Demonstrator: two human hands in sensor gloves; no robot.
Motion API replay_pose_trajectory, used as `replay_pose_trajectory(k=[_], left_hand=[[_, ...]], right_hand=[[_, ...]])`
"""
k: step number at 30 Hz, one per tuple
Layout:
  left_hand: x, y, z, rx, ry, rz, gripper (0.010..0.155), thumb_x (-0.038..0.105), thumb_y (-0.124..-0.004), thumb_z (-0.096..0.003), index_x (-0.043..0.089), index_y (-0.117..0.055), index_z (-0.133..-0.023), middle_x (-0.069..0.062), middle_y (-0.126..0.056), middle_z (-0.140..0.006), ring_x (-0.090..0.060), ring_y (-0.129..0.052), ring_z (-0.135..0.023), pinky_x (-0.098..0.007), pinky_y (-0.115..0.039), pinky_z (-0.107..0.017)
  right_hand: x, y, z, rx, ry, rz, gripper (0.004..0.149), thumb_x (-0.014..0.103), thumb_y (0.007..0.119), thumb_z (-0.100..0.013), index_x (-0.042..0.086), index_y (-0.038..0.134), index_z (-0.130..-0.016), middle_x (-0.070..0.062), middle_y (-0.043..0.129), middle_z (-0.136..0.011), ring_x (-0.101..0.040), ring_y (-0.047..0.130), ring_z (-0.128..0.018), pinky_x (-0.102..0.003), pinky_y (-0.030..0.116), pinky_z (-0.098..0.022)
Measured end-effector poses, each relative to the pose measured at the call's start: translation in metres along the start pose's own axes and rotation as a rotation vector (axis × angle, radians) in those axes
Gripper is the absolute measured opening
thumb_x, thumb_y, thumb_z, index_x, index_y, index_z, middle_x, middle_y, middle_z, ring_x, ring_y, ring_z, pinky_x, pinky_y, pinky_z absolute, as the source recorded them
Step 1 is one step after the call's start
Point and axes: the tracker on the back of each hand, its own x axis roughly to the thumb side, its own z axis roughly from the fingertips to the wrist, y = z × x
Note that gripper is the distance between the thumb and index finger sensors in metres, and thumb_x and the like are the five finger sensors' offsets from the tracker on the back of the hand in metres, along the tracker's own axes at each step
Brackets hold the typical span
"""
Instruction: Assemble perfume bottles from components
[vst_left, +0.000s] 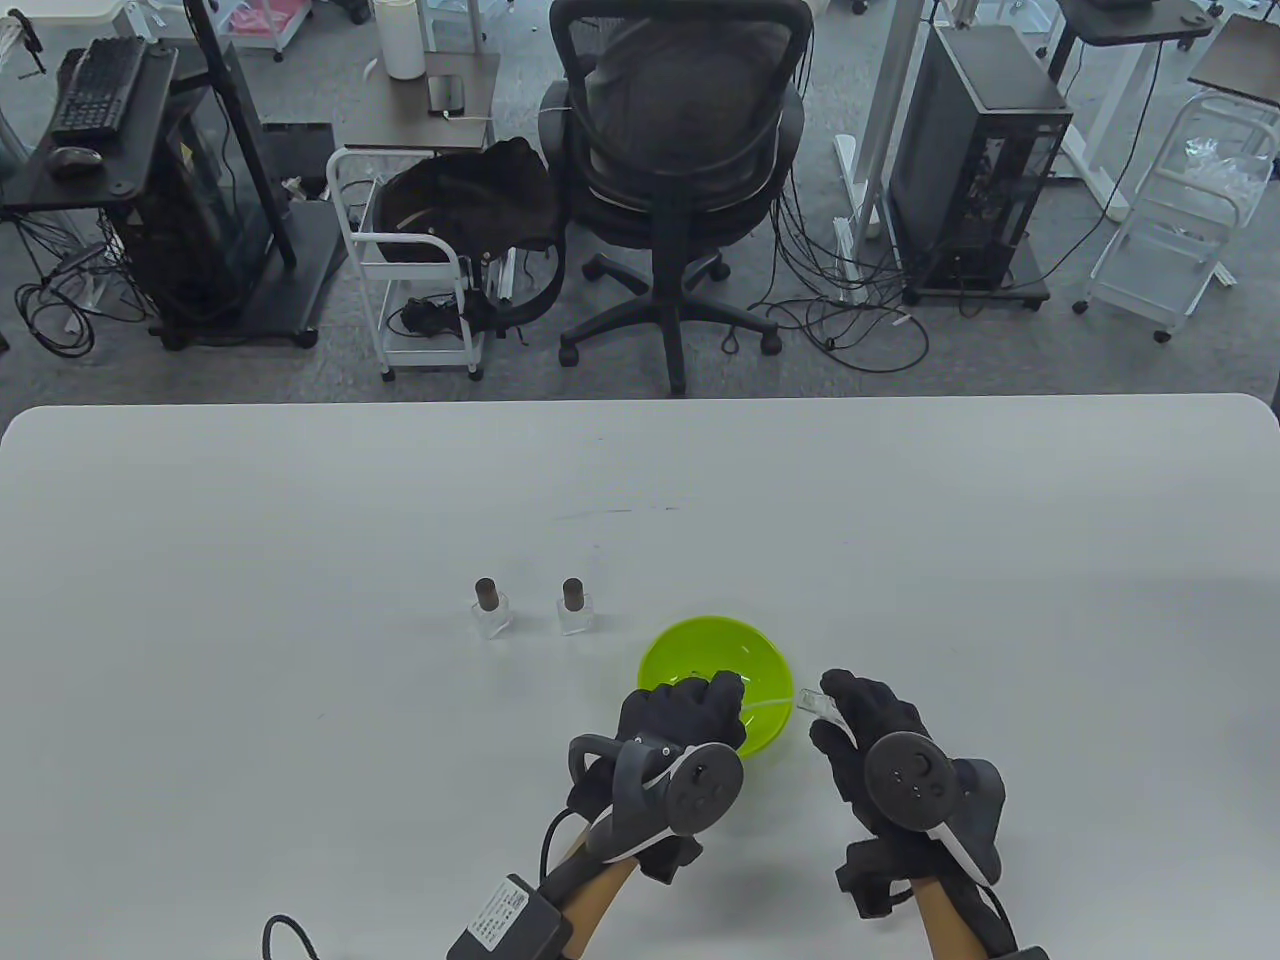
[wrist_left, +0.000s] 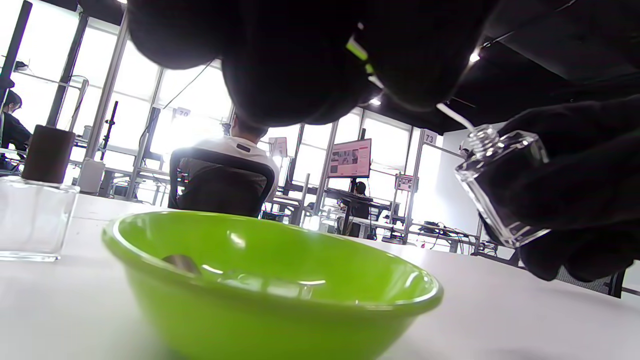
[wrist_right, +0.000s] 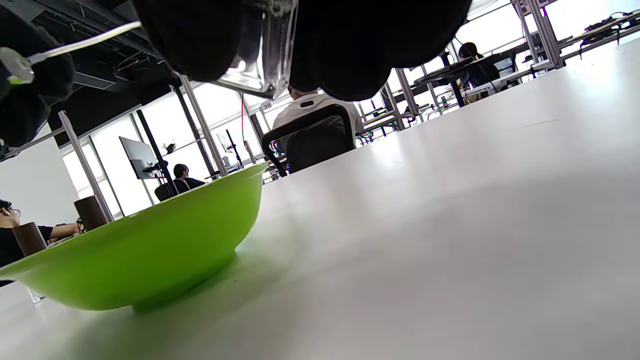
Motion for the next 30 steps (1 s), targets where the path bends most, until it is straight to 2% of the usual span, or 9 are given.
replay_pose_trajectory(k=[7, 11, 15, 20, 23, 25, 30], left_hand=[[0.004, -0.003, -0.001, -0.049, -0.038, 0.006, 0.051, 0.041, -0.079, -0.0509, 0.021, -0.076, -0.097, -0.007, -0.091, -0.081, -0.015, -0.098, -0.057, -0.039, -0.080, -0.059], [0.006, -0.005, -0.005, -0.140, -0.051, 0.121, 0.052, 0.042, -0.078, -0.0514, 0.017, -0.078, -0.097, -0.007, -0.093, -0.077, -0.014, -0.099, -0.054, -0.038, -0.081, -0.057], [0.005, -0.007, -0.008, -0.180, -0.050, 0.219, 0.052, 0.040, -0.074, -0.0532, 0.012, -0.077, -0.098, -0.009, -0.095, -0.074, -0.014, -0.099, -0.052, -0.038, -0.082, -0.056], [0.000, -0.009, -0.010, -0.179, -0.021, 0.254, 0.051, 0.036, -0.070, -0.0550, 0.009, -0.077, -0.098, -0.013, -0.094, -0.076, -0.018, -0.099, -0.054, -0.041, -0.081, -0.057], [0.002, -0.009, -0.010, -0.185, -0.030, 0.261, 0.049, 0.029, -0.071, -0.0547, 0.012, -0.074, -0.101, -0.017, -0.087, -0.089, -0.025, -0.097, -0.065, -0.045, -0.076, -0.064], [0.004, -0.010, -0.010, -0.177, -0.045, 0.271, 0.048, 0.026, -0.071, -0.0546, 0.014, -0.074, -0.101, -0.016, -0.084, -0.095, -0.028, -0.096, -0.069, -0.046, -0.075, -0.066], [0.002, -0.008, -0.008, -0.109, -0.043, 0.307, 0.047, 0.027, -0.066, -0.0566, 0.015, -0.071, -0.102, -0.018, -0.083, -0.098, -0.028, -0.099, -0.073, -0.043, -0.077, -0.066]], right_hand=[[0.005, 0.004, 0.001, 0.030, -0.052, 0.041, 0.051, 0.041, 0.073, -0.058, 0.033, 0.055, -0.105, -0.013, 0.069, -0.107, -0.030, 0.082, -0.088, -0.055, 0.069, -0.072], [0.013, 0.008, 0.003, 0.042, -0.131, 0.082, 0.051, 0.040, 0.073, -0.057, 0.034, 0.055, -0.104, -0.013, 0.069, -0.108, -0.030, 0.082, -0.089, -0.056, 0.068, -0.072], [0.022, 0.012, 0.007, 0.053, -0.183, 0.118, 0.051, 0.041, 0.071, -0.056, 0.035, 0.054, -0.104, -0.010, 0.069, -0.107, -0.028, 0.081, -0.090, -0.056, 0.068, -0.073], [0.028, 0.016, 0.009, 0.035, -0.230, 0.142, 0.052, 0.041, 0.068, -0.056, 0.032, 0.052, -0.105, -0.010, 0.069, -0.105, -0.027, 0.081, -0.088, -0.054, 0.069, -0.072], [0.034, 0.018, 0.011, 0.017, -0.262, 0.184, 0.052, 0.040, 0.066, -0.056, 0.031, 0.052, -0.105, -0.010, 0.069, -0.105, -0.026, 0.082, -0.087, -0.053, 0.069, -0.072], [0.037, 0.021, 0.012, 0.003, -0.268, 0.204, 0.052, 0.041, 0.065, -0.056, 0.029, 0.051, -0.105, -0.009, 0.069, -0.105, -0.024, 0.083, -0.086, -0.050, 0.071, -0.072], [0.036, 0.020, 0.011, 0.005, -0.248, 0.159, 0.054, 0.040, 0.064, -0.056, 0.024, 0.050, -0.106, -0.010, 0.069, -0.103, -0.024, 0.085, -0.082, -0.048, 0.073, -0.070]])
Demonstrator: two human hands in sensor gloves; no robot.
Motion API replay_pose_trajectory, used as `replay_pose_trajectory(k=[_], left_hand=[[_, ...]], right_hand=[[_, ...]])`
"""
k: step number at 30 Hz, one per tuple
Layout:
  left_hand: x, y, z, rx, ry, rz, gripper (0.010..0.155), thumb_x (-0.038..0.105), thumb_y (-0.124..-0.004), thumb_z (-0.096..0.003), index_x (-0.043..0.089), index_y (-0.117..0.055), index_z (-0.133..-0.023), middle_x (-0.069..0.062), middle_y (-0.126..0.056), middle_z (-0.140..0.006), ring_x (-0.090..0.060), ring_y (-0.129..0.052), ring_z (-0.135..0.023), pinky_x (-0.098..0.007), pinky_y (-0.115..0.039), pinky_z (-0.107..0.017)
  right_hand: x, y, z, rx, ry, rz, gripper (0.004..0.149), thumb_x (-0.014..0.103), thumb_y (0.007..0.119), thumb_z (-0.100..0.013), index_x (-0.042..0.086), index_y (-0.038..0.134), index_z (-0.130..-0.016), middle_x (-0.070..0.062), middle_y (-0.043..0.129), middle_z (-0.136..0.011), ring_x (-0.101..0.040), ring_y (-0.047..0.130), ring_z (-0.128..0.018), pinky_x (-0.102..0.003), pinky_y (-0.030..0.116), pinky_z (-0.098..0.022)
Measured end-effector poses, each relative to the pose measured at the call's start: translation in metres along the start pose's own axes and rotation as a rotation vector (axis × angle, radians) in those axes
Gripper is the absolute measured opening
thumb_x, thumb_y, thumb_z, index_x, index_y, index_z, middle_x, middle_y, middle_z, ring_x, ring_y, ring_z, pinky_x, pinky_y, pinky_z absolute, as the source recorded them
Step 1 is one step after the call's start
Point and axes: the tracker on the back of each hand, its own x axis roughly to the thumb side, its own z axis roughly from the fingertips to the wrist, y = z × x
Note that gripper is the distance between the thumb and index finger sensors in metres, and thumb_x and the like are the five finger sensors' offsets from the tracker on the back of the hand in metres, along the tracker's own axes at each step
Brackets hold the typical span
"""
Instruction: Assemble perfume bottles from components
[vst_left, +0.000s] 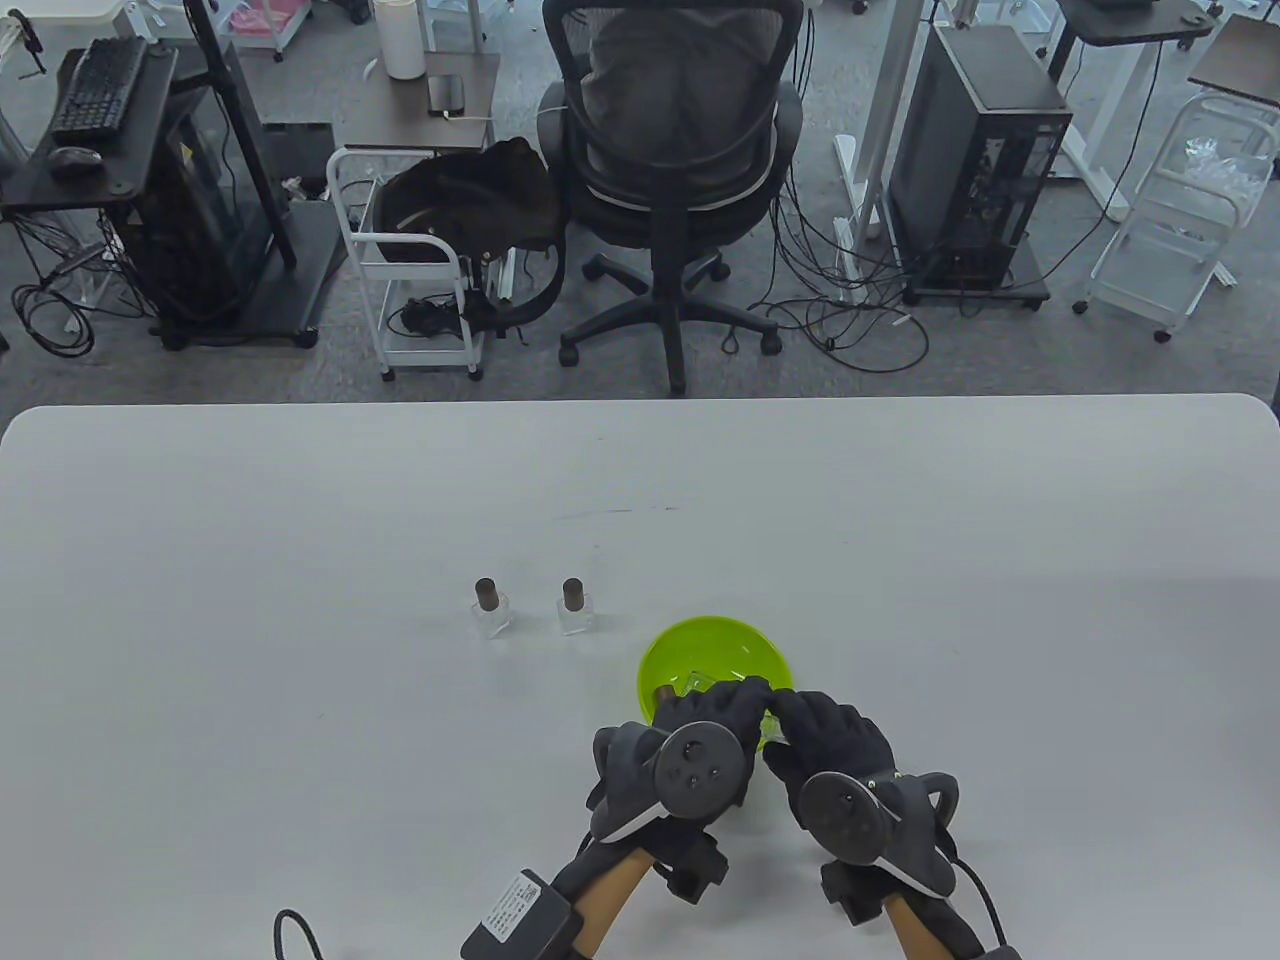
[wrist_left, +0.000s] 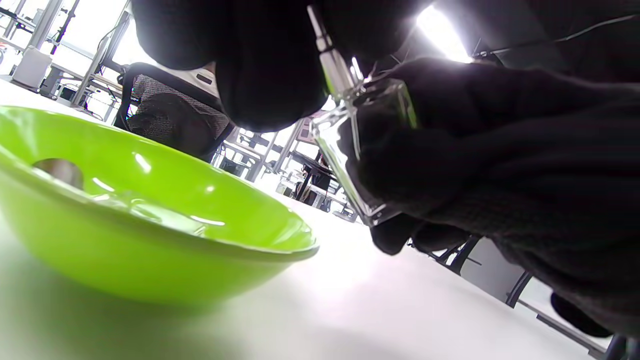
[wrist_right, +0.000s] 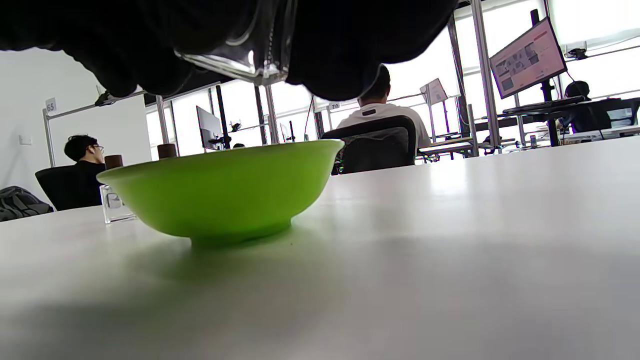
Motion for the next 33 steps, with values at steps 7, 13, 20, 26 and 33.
replay_pose_trajectory(k=[7, 13, 20, 26, 33], left_hand=[[-0.006, 0.004, -0.002, -0.010, 0.114, -0.025, 0.051, 0.040, -0.066, -0.0575, 0.010, -0.075, -0.098, -0.012, -0.097, -0.081, -0.019, -0.105, -0.054, -0.036, -0.084, -0.053], [-0.010, 0.004, -0.001, -0.014, 0.044, -0.015, 0.044, 0.033, -0.073, -0.0527, 0.026, -0.073, -0.096, -0.007, -0.089, -0.090, -0.023, -0.097, -0.070, -0.041, -0.076, -0.065], [-0.018, 0.005, -0.002, 0.012, 0.046, 0.137, 0.047, 0.038, -0.067, -0.0568, 0.019, -0.073, -0.100, -0.014, -0.083, -0.097, -0.031, -0.098, -0.080, -0.040, -0.078, -0.067], [-0.015, 0.004, -0.004, -0.072, 0.170, -0.006, 0.057, 0.048, -0.058, -0.0584, 0.010, -0.074, -0.098, -0.007, -0.100, -0.075, -0.022, -0.106, -0.056, -0.036, -0.084, -0.052], [-0.018, 0.002, -0.004, -0.099, 0.017, 0.072, 0.043, 0.029, -0.072, -0.0555, 0.029, -0.068, -0.098, -0.007, -0.075, -0.107, -0.031, -0.085, -0.093, -0.049, -0.066, -0.074]], right_hand=[[0.002, -0.004, 0.000, -0.038, 0.004, -0.007, 0.054, 0.039, 0.063, -0.056, 0.022, 0.051, -0.105, -0.012, 0.070, -0.100, -0.021, 0.088, -0.078, -0.046, 0.075, -0.067], [0.003, -0.001, 0.000, -0.031, 0.004, -0.001, 0.054, 0.040, 0.063, -0.056, 0.021, 0.052, -0.105, -0.012, 0.070, -0.100, -0.021, 0.088, -0.077, -0.046, 0.075, -0.067], [0.003, -0.003, 0.000, -0.030, 0.006, -0.032, 0.053, 0.039, 0.063, -0.056, 0.021, 0.051, -0.105, -0.012, 0.070, -0.100, -0.021, 0.087, -0.077, -0.046, 0.075, -0.067], [0.010, -0.005, 0.000, -0.058, 0.005, -0.027, 0.054, 0.039, 0.063, -0.056, 0.020, 0.052, -0.105, -0.013, 0.070, -0.098, -0.021, 0.088, -0.076, -0.046, 0.075, -0.067], [0.009, -0.001, 0.000, -0.044, 0.011, -0.001, 0.054, 0.040, 0.063, -0.056, 0.020, 0.052, -0.104, -0.012, 0.070, -0.098, -0.021, 0.088, -0.076, -0.046, 0.075, -0.066]])
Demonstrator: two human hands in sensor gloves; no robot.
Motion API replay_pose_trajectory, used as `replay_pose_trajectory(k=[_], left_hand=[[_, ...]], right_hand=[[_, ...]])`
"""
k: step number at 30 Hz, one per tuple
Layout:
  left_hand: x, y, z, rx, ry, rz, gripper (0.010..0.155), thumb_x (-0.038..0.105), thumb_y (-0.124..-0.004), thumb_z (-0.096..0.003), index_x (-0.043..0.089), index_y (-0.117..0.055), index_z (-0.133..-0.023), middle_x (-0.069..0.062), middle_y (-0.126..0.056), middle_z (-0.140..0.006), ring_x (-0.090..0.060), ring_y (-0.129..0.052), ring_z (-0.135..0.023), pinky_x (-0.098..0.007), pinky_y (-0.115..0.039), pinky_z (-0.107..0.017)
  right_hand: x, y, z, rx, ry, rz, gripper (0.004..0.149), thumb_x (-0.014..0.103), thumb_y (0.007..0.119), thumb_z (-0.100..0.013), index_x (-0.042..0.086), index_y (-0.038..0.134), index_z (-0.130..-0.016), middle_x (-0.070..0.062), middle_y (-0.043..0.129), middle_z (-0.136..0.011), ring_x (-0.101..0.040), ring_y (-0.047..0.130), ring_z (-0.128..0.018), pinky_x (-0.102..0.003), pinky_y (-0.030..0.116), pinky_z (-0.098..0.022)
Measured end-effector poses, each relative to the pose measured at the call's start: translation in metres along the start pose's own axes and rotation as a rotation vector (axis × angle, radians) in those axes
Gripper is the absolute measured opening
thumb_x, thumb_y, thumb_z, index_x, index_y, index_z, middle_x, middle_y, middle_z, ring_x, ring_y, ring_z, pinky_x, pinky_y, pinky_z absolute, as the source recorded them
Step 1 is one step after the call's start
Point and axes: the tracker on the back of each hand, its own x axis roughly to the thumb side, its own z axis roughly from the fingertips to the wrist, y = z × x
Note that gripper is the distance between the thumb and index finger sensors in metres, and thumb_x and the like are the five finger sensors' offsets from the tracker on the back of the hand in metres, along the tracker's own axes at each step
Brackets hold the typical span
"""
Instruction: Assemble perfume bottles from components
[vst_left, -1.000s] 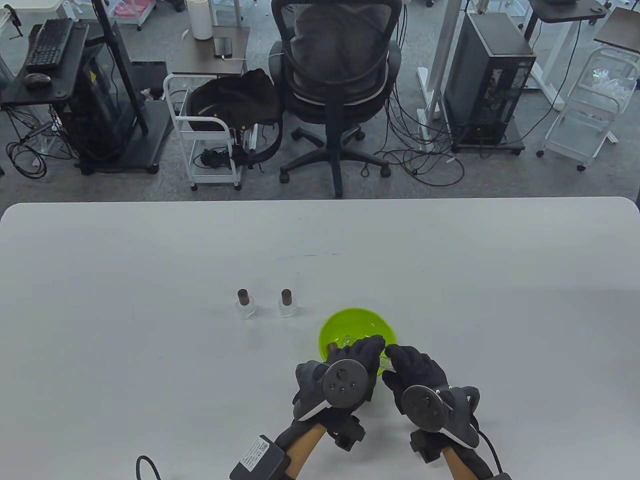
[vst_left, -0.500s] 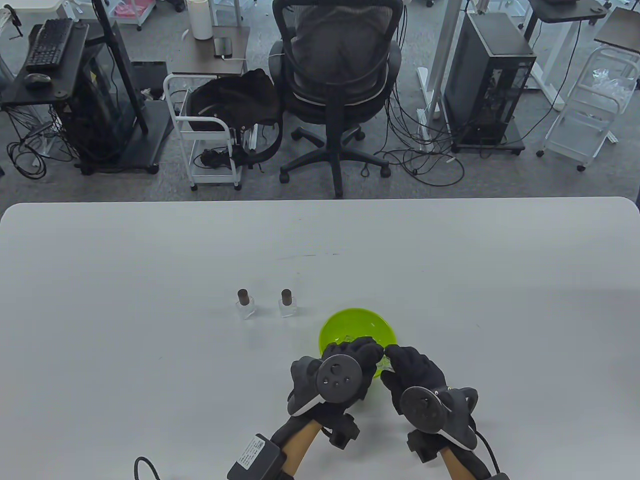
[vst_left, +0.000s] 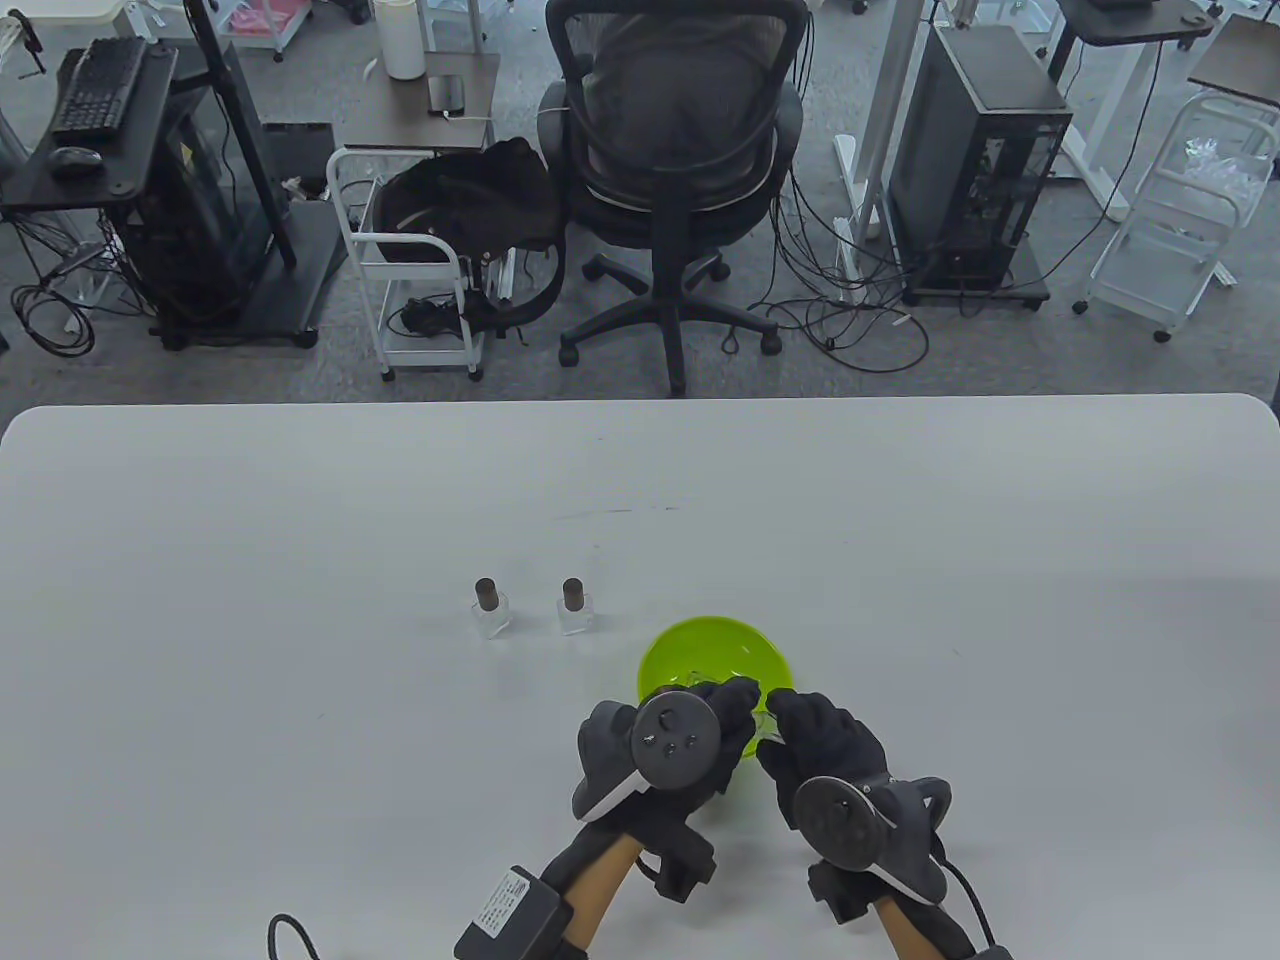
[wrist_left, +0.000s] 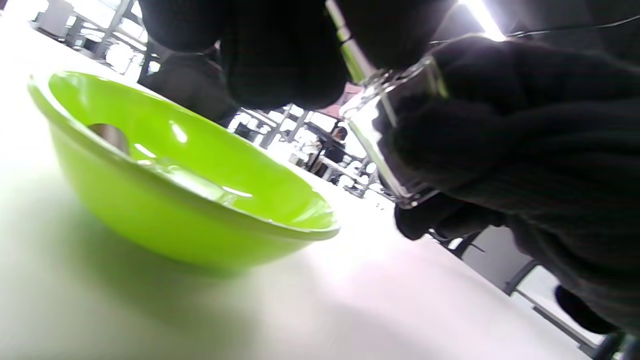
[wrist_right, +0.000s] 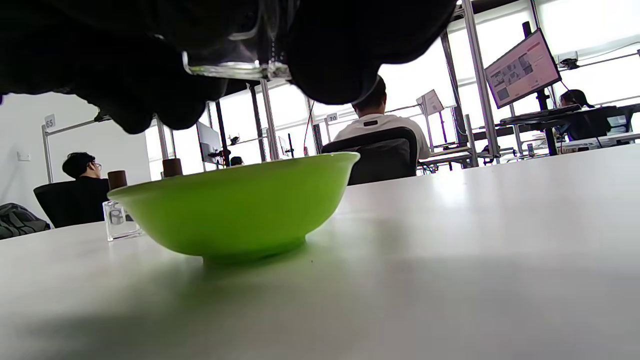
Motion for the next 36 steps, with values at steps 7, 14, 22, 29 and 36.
replay_pose_trajectory(k=[7, 14, 22, 29, 36], left_hand=[[-0.008, 0.000, 0.001, 0.093, 0.040, 0.070, 0.047, 0.038, -0.066, -0.0575, 0.018, -0.069, -0.100, -0.013, -0.084, -0.096, -0.028, -0.100, -0.077, -0.038, -0.080, -0.064], [-0.009, 0.000, 0.000, 0.065, 0.153, 0.079, 0.050, 0.041, -0.067, -0.0563, 0.013, -0.075, -0.096, -0.004, -0.099, -0.071, -0.020, -0.103, -0.055, -0.036, -0.082, -0.053], [-0.011, -0.004, 0.001, 0.062, 0.034, 0.112, 0.041, 0.037, -0.074, -0.0547, 0.024, -0.070, -0.093, -0.012, -0.079, -0.103, -0.032, -0.091, -0.089, -0.045, -0.072, -0.072], [-0.010, -0.004, 0.000, 0.043, 0.156, 0.059, 0.053, 0.044, -0.062, -0.0582, 0.010, -0.074, -0.097, -0.007, -0.099, -0.077, -0.024, -0.105, -0.060, -0.038, -0.082, -0.055], [-0.003, -0.004, 0.003, 0.058, 0.009, 0.042, 0.038, 0.025, -0.075, -0.0543, 0.030, -0.071, -0.092, -0.005, -0.078, -0.104, -0.029, -0.088, -0.091, -0.046, -0.069, -0.073]], right_hand=[[-0.001, -0.001, 0.000, -0.003, -0.001, -0.004, 0.053, 0.039, 0.063, -0.056, 0.020, 0.052, -0.104, -0.013, 0.070, -0.098, -0.021, 0.087, -0.076, -0.046, 0.075, -0.066], [0.003, 0.000, 0.001, -0.023, 0.000, 0.034, 0.054, 0.039, 0.062, -0.056, 0.020, 0.052, -0.105, -0.013, 0.070, -0.098, -0.021, 0.087, -0.075, -0.046, 0.075, -0.066], [0.002, 0.003, 0.000, -0.010, -0.004, 0.055, 0.053, 0.039, 0.062, -0.056, 0.020, 0.051, -0.105, -0.013, 0.069, -0.099, -0.021, 0.087, -0.076, -0.046, 0.075, -0.067], [0.003, -0.001, 0.000, -0.020, -0.009, 0.042, 0.053, 0.039, 0.062, -0.056, 0.021, 0.051, -0.105, -0.013, 0.069, -0.099, -0.021, 0.086, -0.077, -0.046, 0.074, -0.067], [0.000, -0.001, 0.000, -0.013, -0.006, 0.019, 0.053, 0.039, 0.063, -0.055, 0.020, 0.052, -0.104, -0.013, 0.069, -0.099, -0.021, 0.087, -0.076, -0.046, 0.075, -0.066]])
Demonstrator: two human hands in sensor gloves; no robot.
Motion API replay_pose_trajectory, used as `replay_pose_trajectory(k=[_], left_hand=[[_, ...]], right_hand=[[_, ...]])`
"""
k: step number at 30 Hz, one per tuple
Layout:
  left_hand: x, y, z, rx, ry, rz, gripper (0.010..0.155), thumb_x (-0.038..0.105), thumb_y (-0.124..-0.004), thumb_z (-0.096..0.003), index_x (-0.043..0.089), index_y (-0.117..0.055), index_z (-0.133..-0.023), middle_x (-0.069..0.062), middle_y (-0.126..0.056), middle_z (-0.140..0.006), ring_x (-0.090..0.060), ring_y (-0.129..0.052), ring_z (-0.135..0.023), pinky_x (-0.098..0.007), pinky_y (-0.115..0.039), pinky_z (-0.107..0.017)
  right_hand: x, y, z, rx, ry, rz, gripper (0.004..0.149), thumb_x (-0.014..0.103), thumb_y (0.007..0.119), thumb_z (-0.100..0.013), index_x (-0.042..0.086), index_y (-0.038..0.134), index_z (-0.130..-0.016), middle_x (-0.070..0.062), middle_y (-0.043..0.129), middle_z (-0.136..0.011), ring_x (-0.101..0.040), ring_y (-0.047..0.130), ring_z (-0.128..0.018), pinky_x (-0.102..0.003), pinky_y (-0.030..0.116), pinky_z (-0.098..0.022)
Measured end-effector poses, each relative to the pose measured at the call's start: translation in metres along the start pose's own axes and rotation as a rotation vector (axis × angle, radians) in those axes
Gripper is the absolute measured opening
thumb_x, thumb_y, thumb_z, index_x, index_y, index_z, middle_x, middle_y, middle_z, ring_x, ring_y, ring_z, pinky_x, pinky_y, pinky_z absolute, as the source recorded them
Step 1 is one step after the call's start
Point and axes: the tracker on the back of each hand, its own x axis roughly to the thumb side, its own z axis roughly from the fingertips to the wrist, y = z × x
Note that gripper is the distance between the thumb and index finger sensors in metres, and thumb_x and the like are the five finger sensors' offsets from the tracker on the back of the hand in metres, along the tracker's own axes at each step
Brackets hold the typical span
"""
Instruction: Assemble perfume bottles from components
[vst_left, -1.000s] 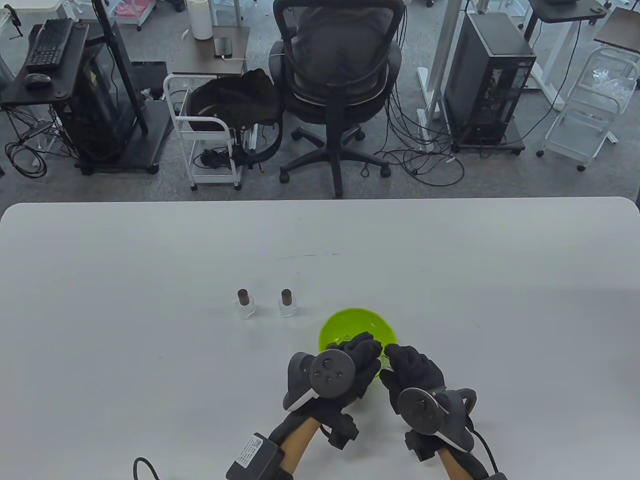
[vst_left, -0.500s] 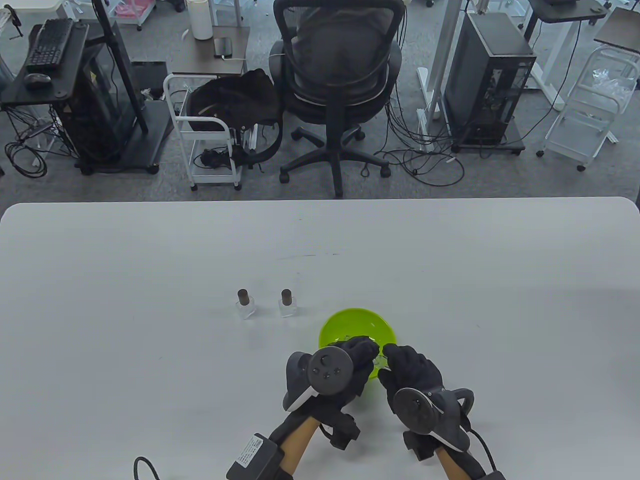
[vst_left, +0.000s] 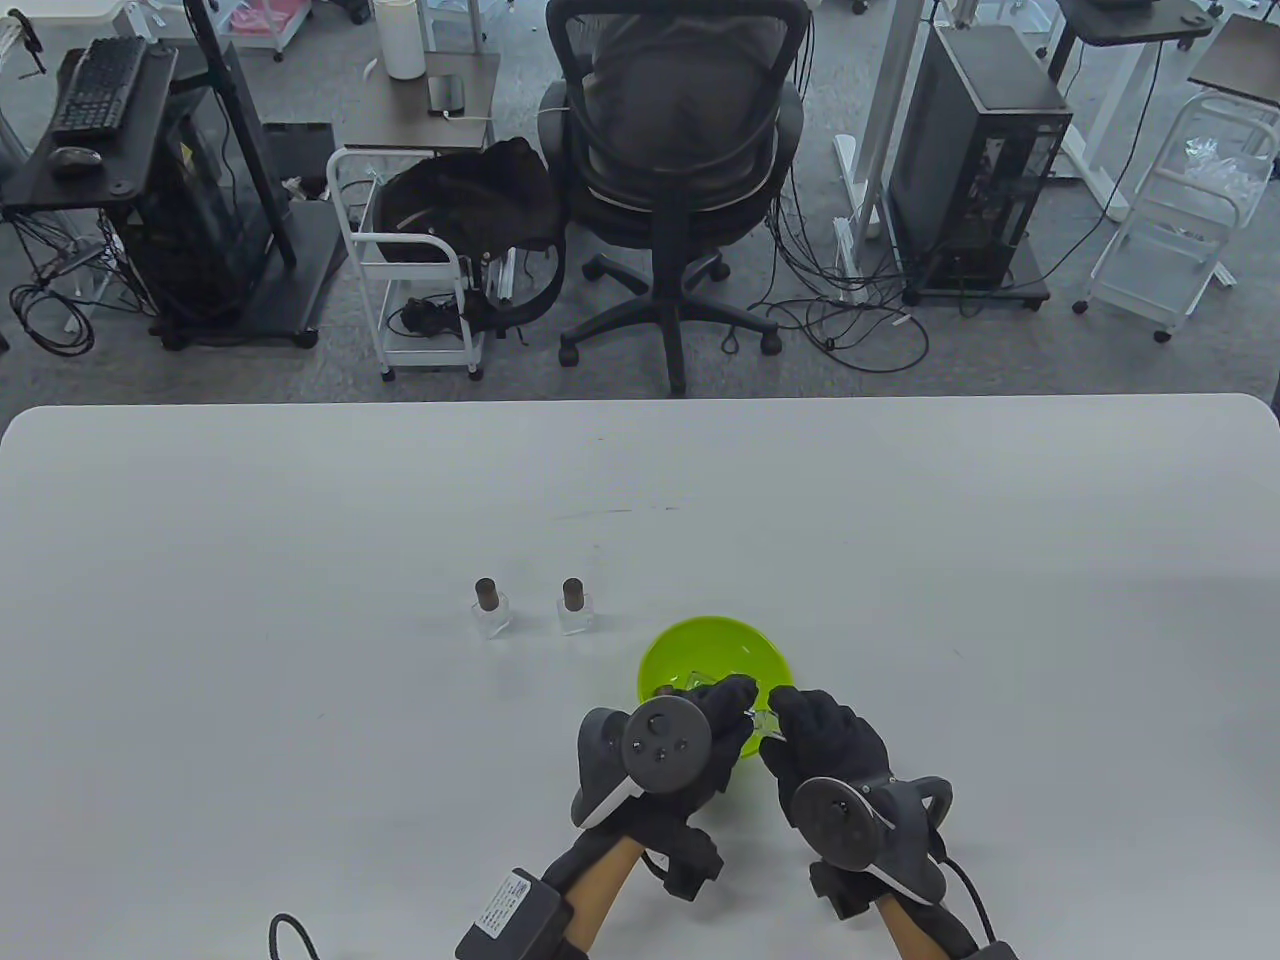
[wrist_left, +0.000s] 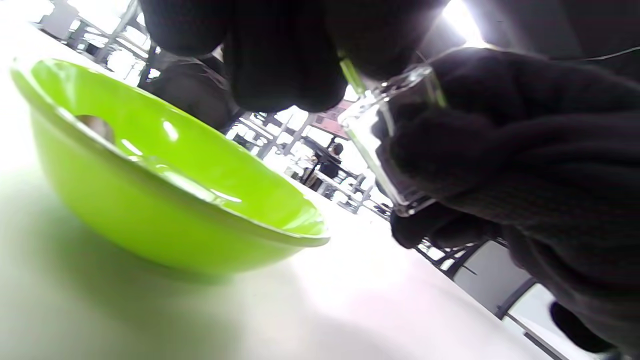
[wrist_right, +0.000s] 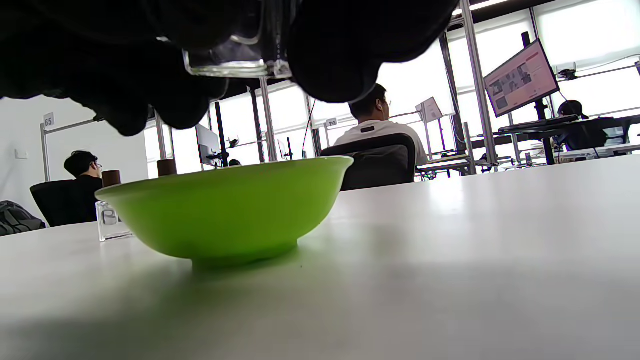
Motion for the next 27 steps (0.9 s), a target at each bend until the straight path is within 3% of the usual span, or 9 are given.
replay_pose_trajectory(k=[4, 8, 10, 13, 15, 17, 20, 24, 27], left_hand=[[-0.006, 0.000, 0.001, 0.011, 0.002, 0.083, 0.042, 0.039, -0.071, -0.0556, 0.025, -0.069, -0.095, -0.011, -0.076, -0.105, -0.031, -0.088, -0.092, -0.044, -0.071, -0.073], [-0.011, 0.002, 0.000, 0.059, 0.101, 0.111, 0.050, 0.041, -0.068, -0.0567, 0.015, -0.070, -0.099, -0.010, -0.092, -0.089, -0.027, -0.102, -0.072, -0.038, -0.081, -0.061], [-0.008, 0.004, -0.001, 0.022, 0.140, 0.043, 0.052, 0.045, -0.065, -0.0572, 0.012, -0.076, -0.095, -0.008, -0.098, -0.079, -0.025, -0.105, -0.062, -0.038, -0.082, -0.056], [-0.004, 0.006, 0.000, 0.020, 0.110, 0.031, 0.049, 0.041, -0.067, -0.0563, 0.014, -0.075, -0.096, -0.003, -0.098, -0.072, -0.022, -0.102, -0.059, -0.038, -0.080, -0.056], [-0.001, 0.006, 0.000, 0.020, 0.060, 0.016, 0.046, 0.036, -0.071, -0.0544, 0.021, -0.072, -0.098, -0.006, -0.094, -0.081, -0.025, -0.099, -0.068, -0.041, -0.077, -0.062], [0.002, 0.006, 0.000, -0.007, -0.001, 0.006, 0.039, 0.028, -0.075, -0.0542, 0.030, -0.071, -0.093, -0.005, -0.079, -0.103, -0.029, -0.087, -0.091, -0.047, -0.069, -0.073], [0.001, 0.006, 0.000, -0.007, -0.026, 0.040, 0.037, 0.029, -0.075, -0.0542, 0.029, -0.072, -0.091, -0.005, -0.076, -0.107, -0.030, -0.085, -0.097, -0.045, -0.068, -0.076], [-0.006, 0.007, 0.001, 0.052, 0.021, 0.139, 0.043, 0.034, -0.066, -0.0574, 0.021, -0.069, -0.098, -0.010, -0.084, -0.098, -0.029, -0.096, -0.082, -0.040, -0.077, -0.068], [-0.003, 0.007, 0.000, 0.055, 0.092, 0.034, 0.050, 0.041, -0.064, -0.0581, 0.013, -0.071, -0.099, -0.009, -0.095, -0.086, -0.026, -0.104, -0.068, -0.037, -0.083, -0.059]], right_hand=[[-0.001, -0.001, 0.000, -0.007, -0.006, 0.015, 0.053, 0.038, 0.063, -0.055, 0.021, 0.052, -0.104, -0.013, 0.069, -0.099, -0.021, 0.087, -0.076, -0.046, 0.075, -0.066], [0.002, -0.003, 0.001, -0.011, -0.018, 0.002, 0.053, 0.038, 0.063, -0.055, 0.021, 0.051, -0.104, -0.013, 0.069, -0.099, -0.021, 0.087, -0.077, -0.046, 0.075, -0.067], [0.004, -0.004, 0.000, -0.019, -0.012, 0.004, 0.053, 0.038, 0.062, -0.056, 0.021, 0.051, -0.104, -0.013, 0.069, -0.099, -0.021, 0.087, -0.077, -0.046, 0.074, -0.067], [0.004, -0.004, 0.001, -0.019, -0.013, 0.006, 0.053, 0.038, 0.063, -0.055, 0.021, 0.052, -0.104, -0.013, 0.069, -0.099, -0.021, 0.087, -0.076, -0.046, 0.075, -0.067], [0.002, -0.005, 0.000, -0.019, -0.006, -0.001, 0.053, 0.038, 0.063, -0.055, 0.021, 0.052, -0.104, -0.013, 0.069, -0.099, -0.021, 0.087, -0.076, -0.046, 0.075, -0.067], [0.000, -0.005, 0.000, -0.017, 0.001, -0.014, 0.053, 0.038, 0.063, -0.055, 0.021, 0.052, -0.104, -0.013, 0.069, -0.099, -0.021, 0.087, -0.076, -0.046, 0.075, -0.067], [-0.001, -0.006, 0.001, -0.020, 0.000, -0.023, 0.053, 0.038, 0.063, -0.055, 0.021, 0.052, -0.104, -0.013, 0.069, -0.099, -0.022, 0.087, -0.076, -0.047, 0.075, -0.067], [-0.001, -0.008, 0.001, -0.026, -0.009, -0.018, 0.053, 0.038, 0.063, -0.055, 0.022, 0.051, -0.104, -0.012, 0.069, -0.099, -0.021, 0.087, -0.077, -0.046, 0.075, -0.067], [0.002, -0.008, 0.001, -0.033, -0.020, -0.003, 0.053, 0.038, 0.063, -0.055, 0.022, 0.051, -0.104, -0.012, 0.069, -0.099, -0.021, 0.087, -0.077, -0.046, 0.075, -0.067]])
